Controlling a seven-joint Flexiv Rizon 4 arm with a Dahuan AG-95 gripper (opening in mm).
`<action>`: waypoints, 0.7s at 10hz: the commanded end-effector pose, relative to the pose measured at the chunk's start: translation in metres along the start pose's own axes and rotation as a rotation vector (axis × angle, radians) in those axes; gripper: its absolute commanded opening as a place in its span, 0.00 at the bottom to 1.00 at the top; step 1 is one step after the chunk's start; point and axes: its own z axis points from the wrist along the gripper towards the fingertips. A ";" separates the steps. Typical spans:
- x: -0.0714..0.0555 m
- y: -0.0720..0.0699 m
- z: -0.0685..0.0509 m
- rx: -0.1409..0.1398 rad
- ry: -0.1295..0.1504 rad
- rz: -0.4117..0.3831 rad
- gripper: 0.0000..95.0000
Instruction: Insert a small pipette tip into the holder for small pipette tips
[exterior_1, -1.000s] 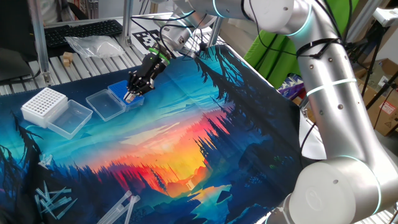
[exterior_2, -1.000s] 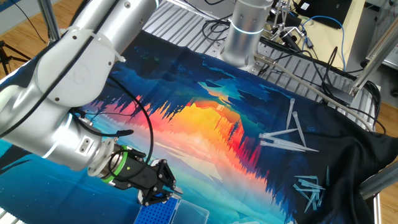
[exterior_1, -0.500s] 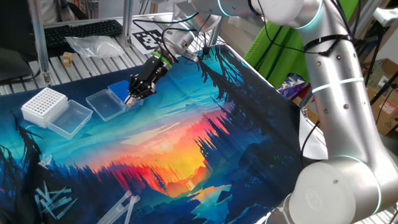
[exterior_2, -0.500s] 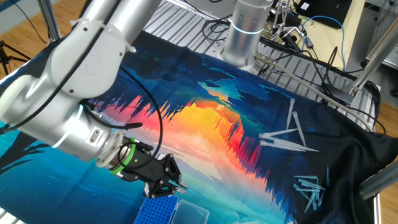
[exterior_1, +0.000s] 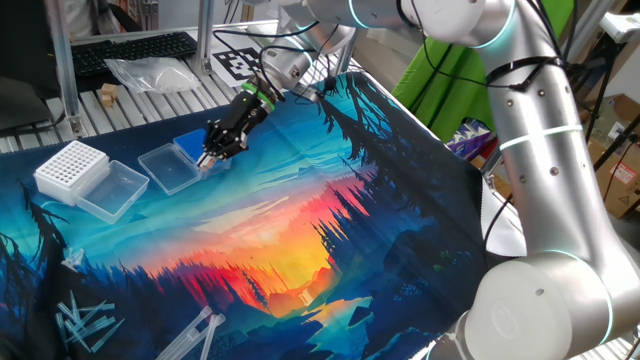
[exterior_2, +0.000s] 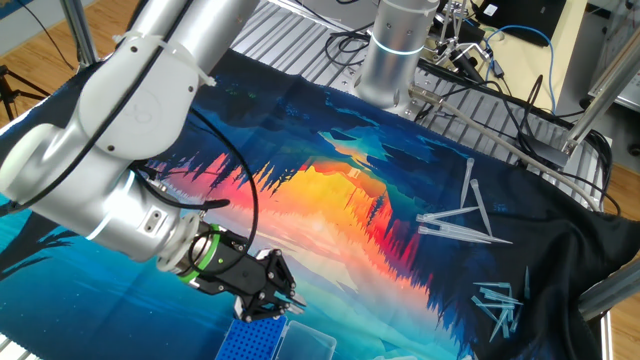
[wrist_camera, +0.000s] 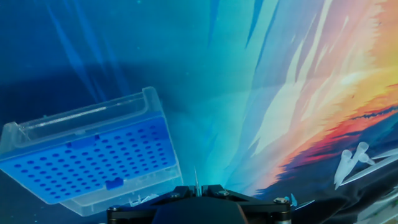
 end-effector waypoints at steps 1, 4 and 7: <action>0.001 -0.001 -0.001 -0.004 0.005 0.003 0.00; 0.001 0.004 -0.001 -0.005 0.012 -0.001 0.00; 0.001 0.010 -0.002 -0.004 0.015 -0.006 0.00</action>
